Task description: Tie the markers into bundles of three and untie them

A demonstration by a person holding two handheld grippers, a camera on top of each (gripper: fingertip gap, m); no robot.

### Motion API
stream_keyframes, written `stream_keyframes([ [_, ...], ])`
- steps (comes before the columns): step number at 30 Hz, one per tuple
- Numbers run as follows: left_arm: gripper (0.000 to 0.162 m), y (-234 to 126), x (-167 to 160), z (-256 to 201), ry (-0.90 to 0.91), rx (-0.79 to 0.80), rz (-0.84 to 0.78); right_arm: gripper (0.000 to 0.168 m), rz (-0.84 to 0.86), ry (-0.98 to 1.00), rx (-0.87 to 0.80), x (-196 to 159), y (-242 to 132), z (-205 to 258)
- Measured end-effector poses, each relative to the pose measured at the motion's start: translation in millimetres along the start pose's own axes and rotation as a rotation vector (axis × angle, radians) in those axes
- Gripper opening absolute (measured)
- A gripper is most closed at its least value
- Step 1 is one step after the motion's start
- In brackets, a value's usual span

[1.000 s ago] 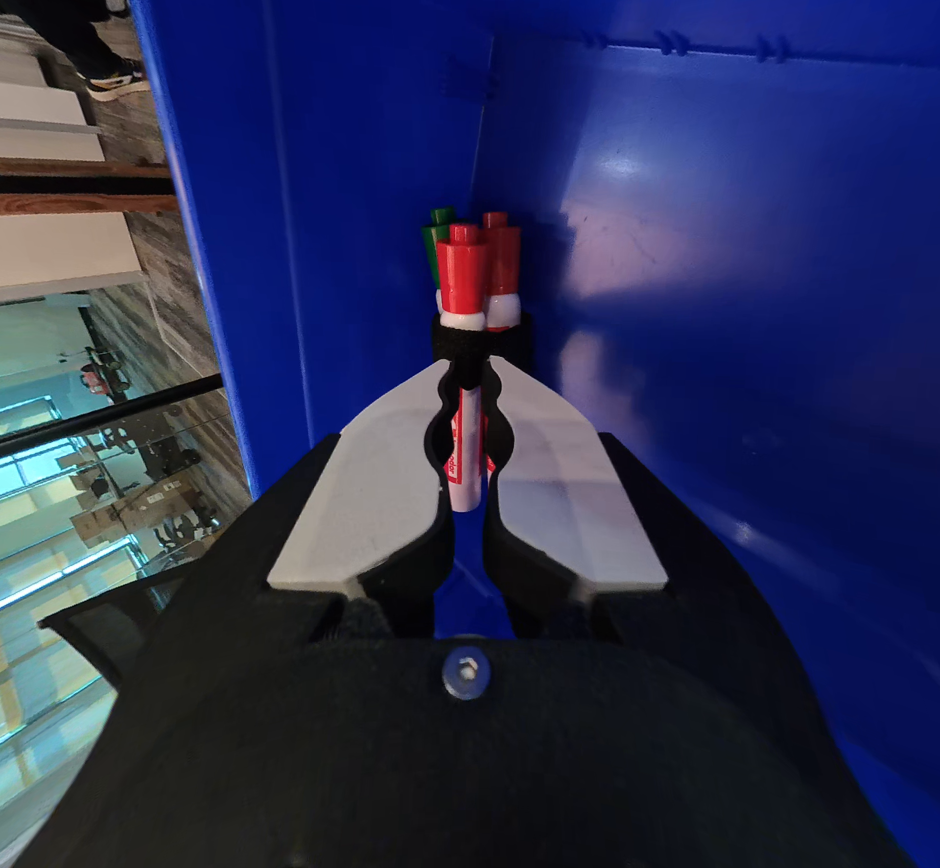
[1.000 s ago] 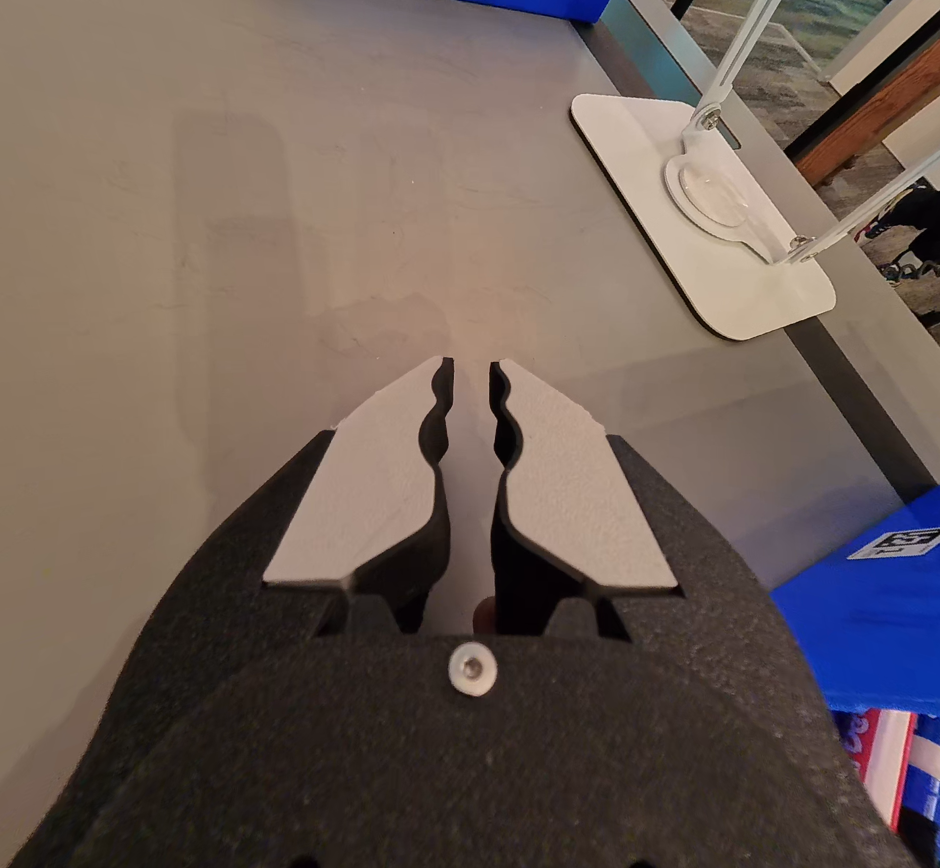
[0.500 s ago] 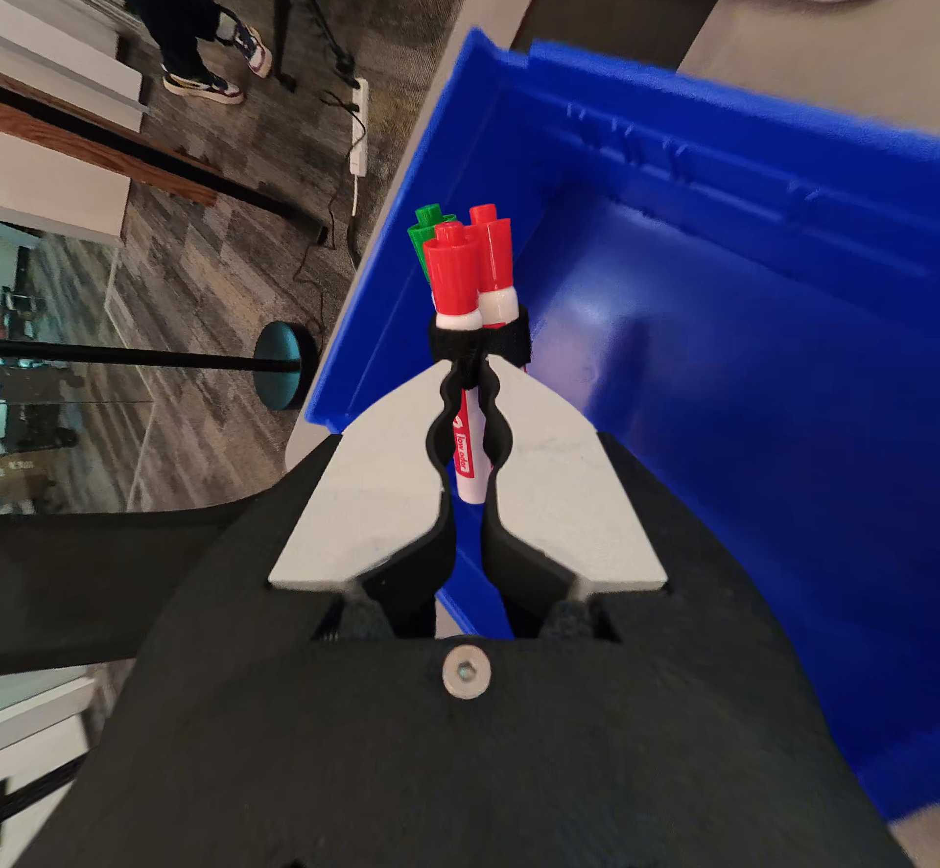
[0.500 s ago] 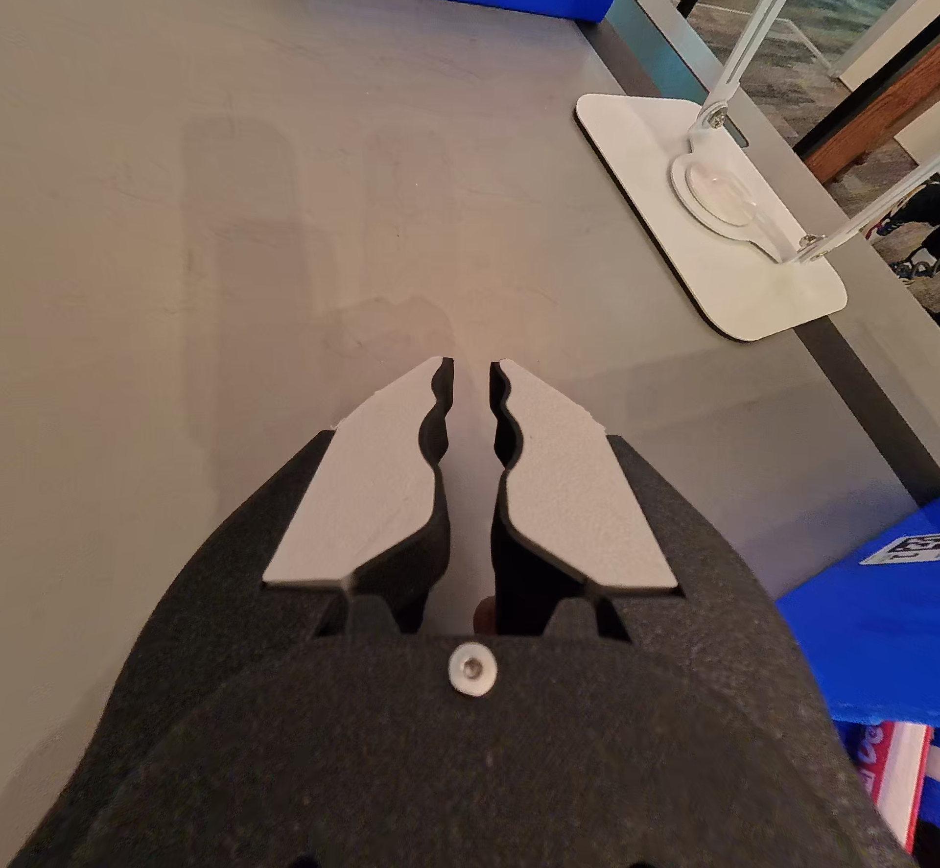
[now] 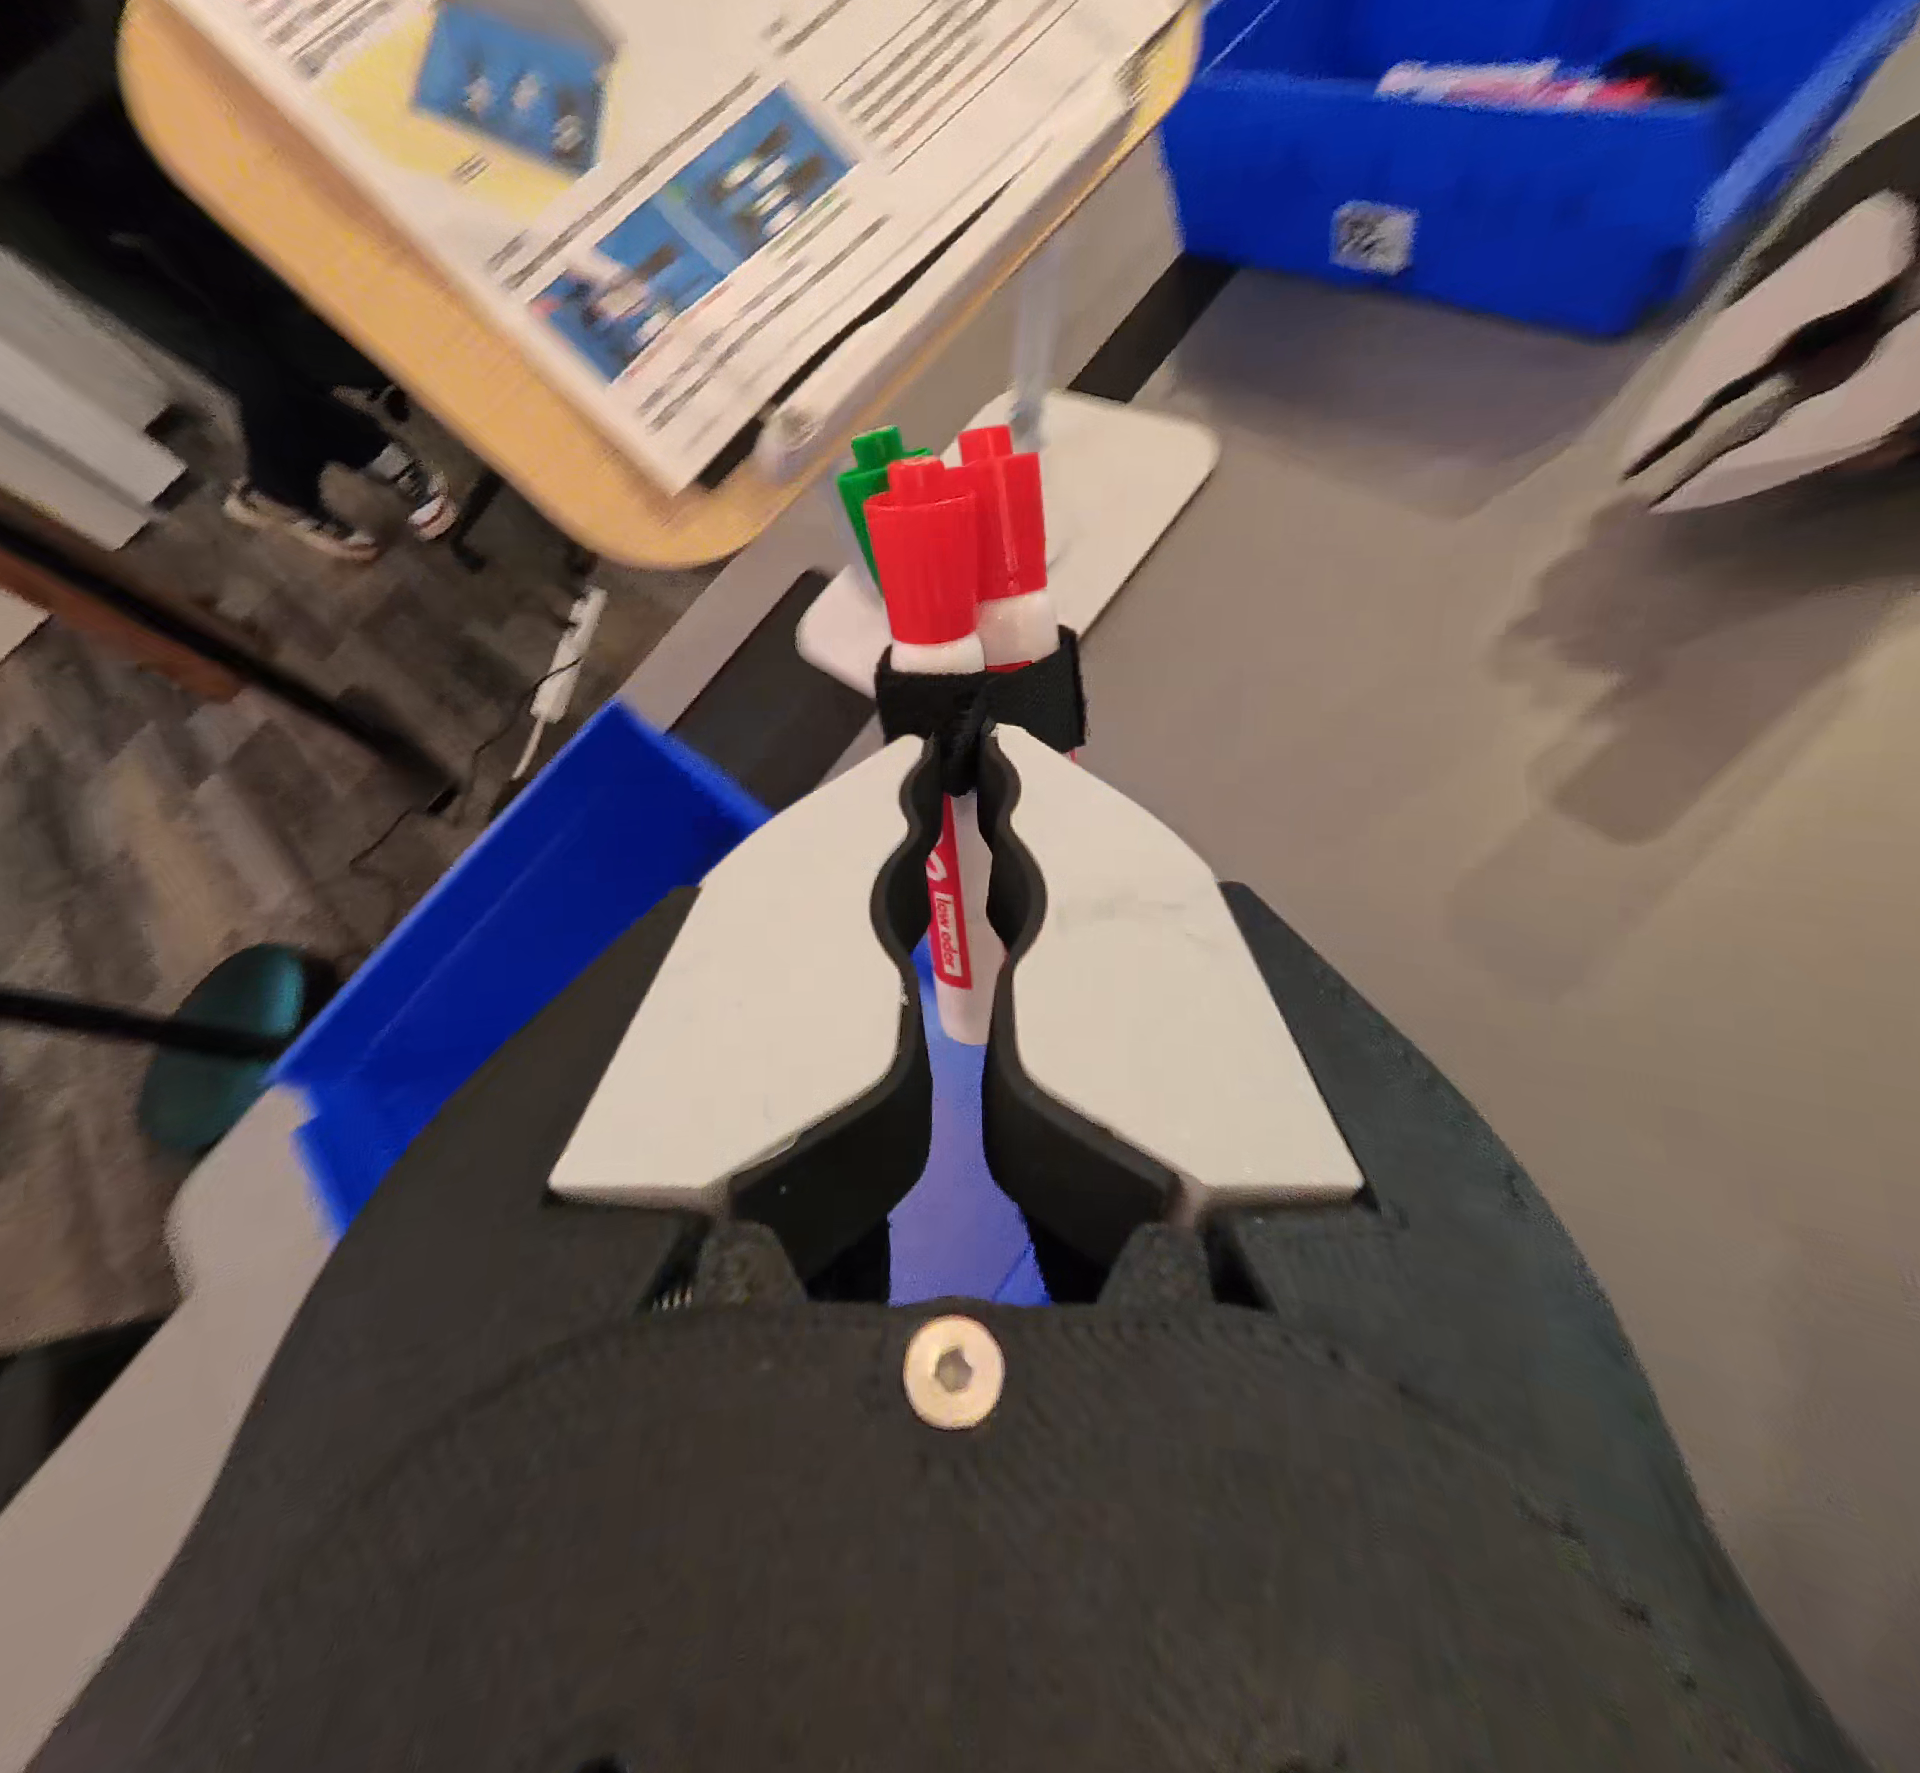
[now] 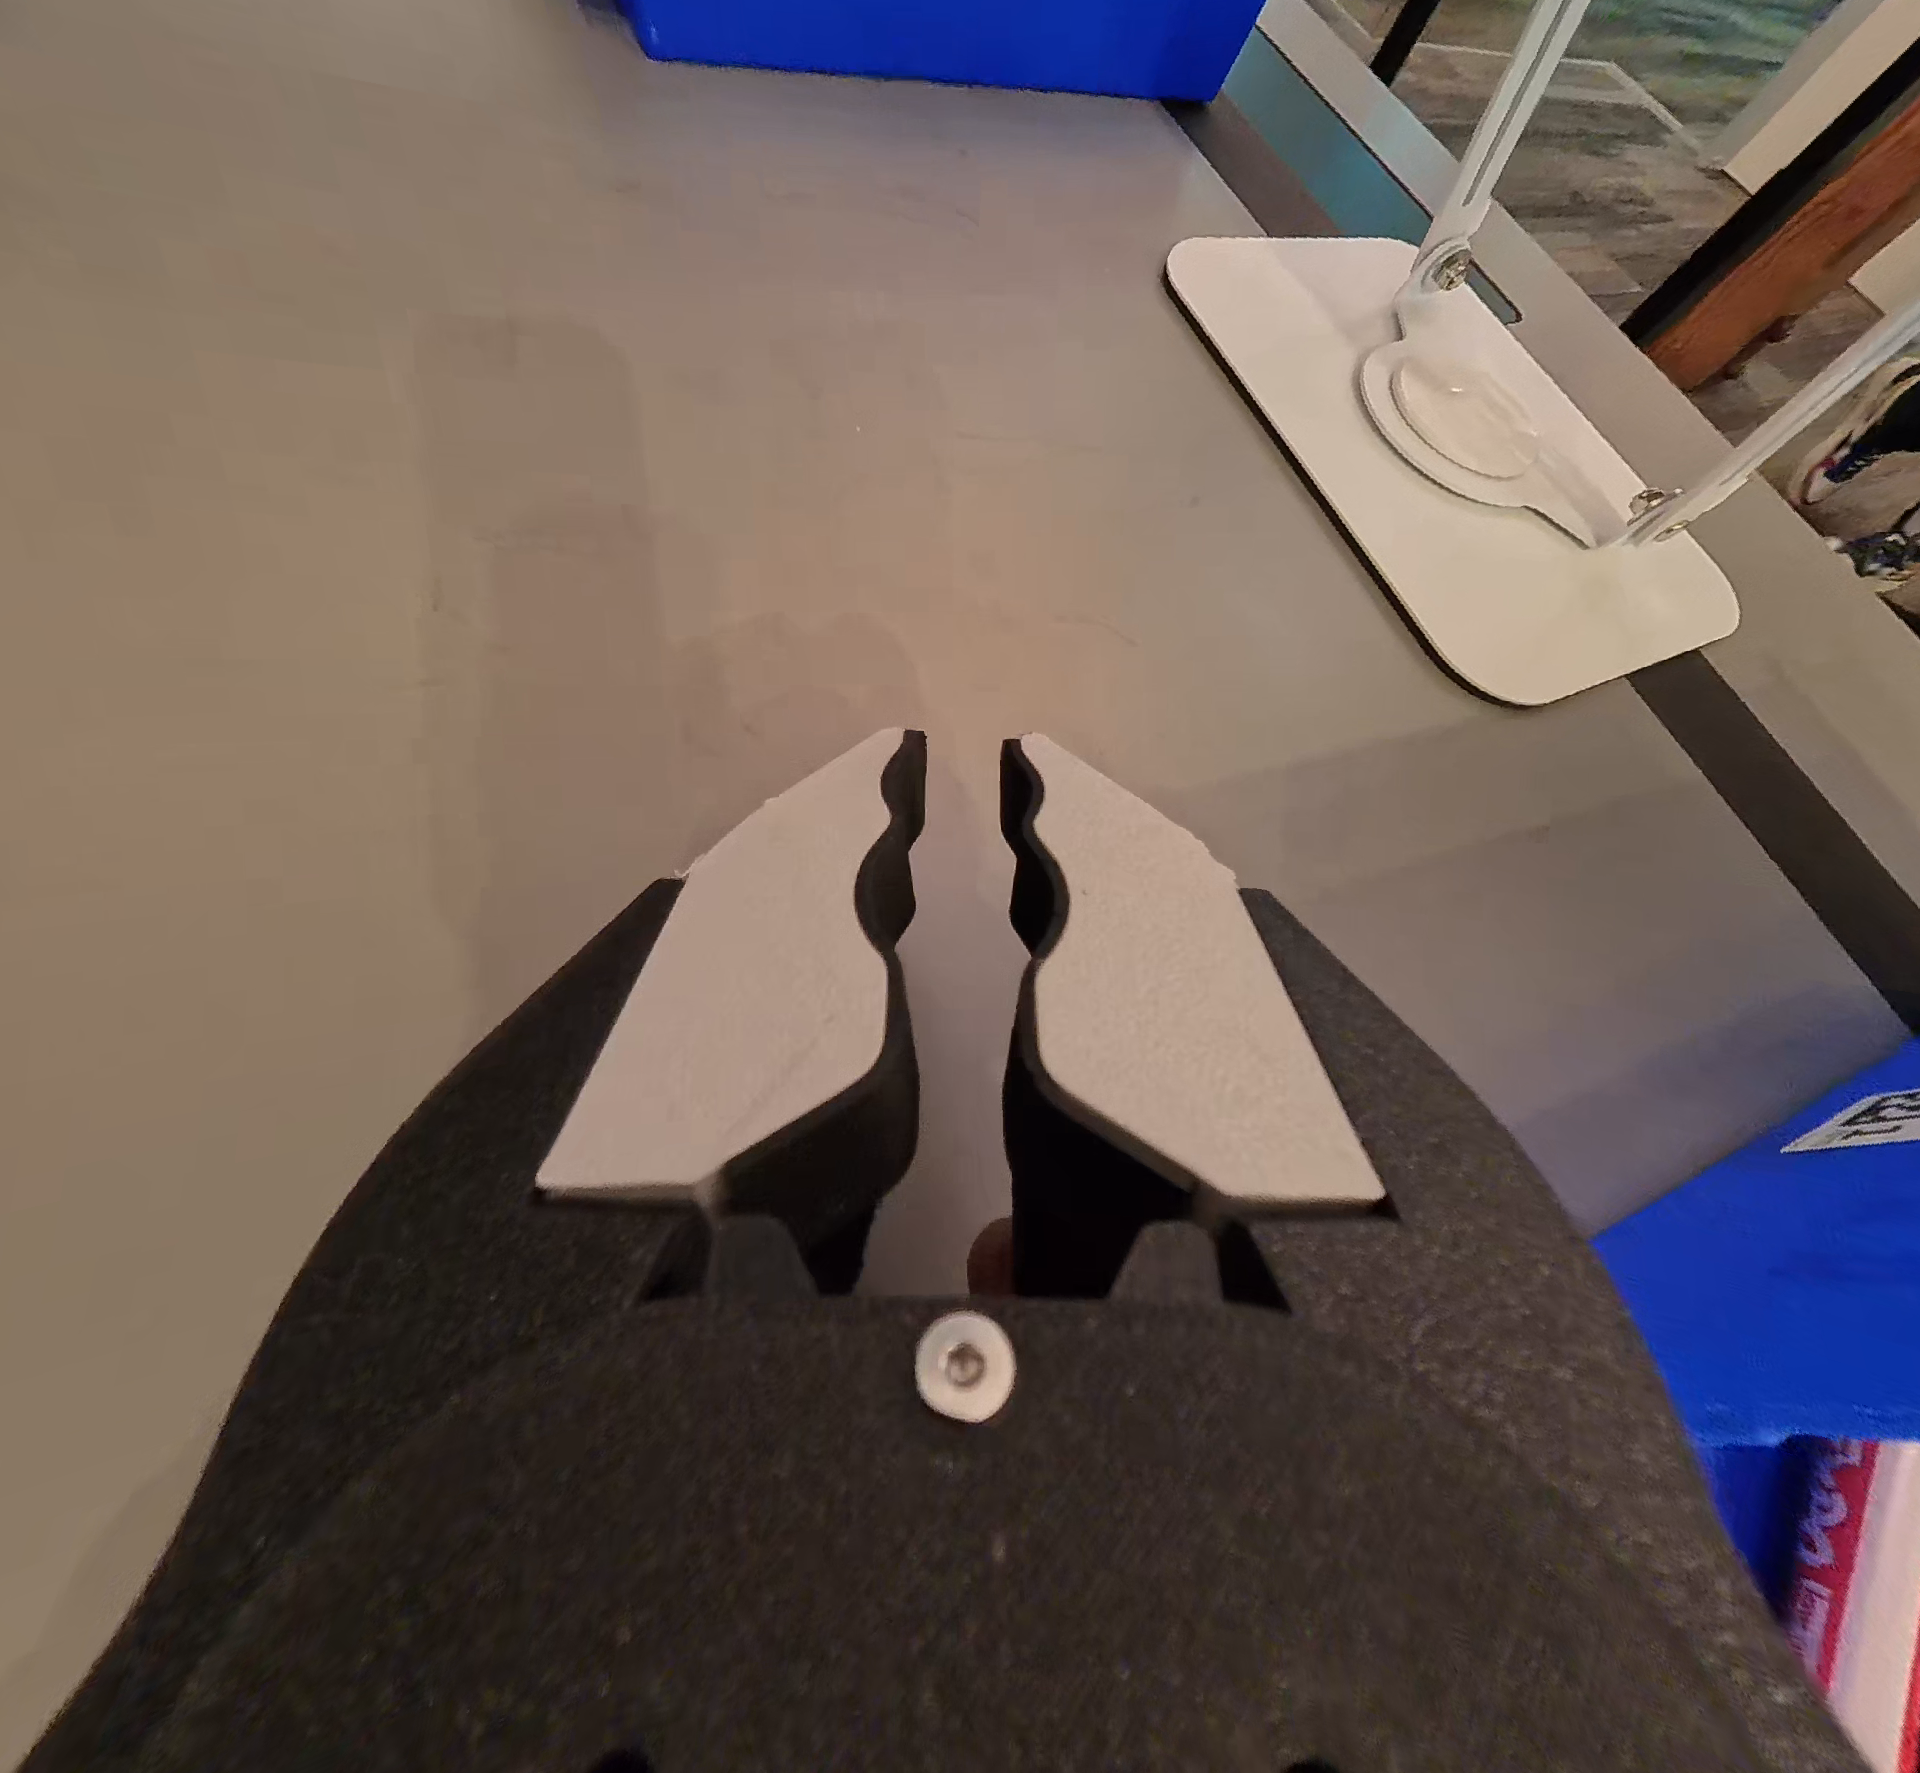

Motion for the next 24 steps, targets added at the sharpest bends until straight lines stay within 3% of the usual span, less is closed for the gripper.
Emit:
stream_keyframes([
  [1,0.007,6.8,8.5,-15.1,-0.017,-0.023,-0.05,0.014,-0.014,0.021,0.011,2.1,-1.6,-0.1],
  [6,0.007,70.8,38.8,-95.7,-0.065,-0.269,-0.249,0.017,-0.081,0.153,0.068,9.5,-8.5,-4.7],
  [15,0.006,189.7,32.2,-169.3,-0.128,-0.483,-0.394,0.027,-0.171,0.339,0.089,5.8,-28.9,-39.5],
  [21,0.006,210.1,25.8,-193.4,-0.079,-0.635,-0.425,0.043,-0.241,0.367,0.208,8.0,-30.1,-36.1],
  [24,0.006,204.9,22.6,-194.4,-0.088,-0.744,-0.454,0.06,-0.303,0.385,0.334,13.5,-32.7,-29.9],
])
Point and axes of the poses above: each gripper's, where its closed fingertips meet, y out along the fingers, x out of its top, z = x × y across the jaws, the point moved 3 cm from there along -y, back along the fingers, and after that the axes turned 9 degrees about -x, right-handed, at the moved point
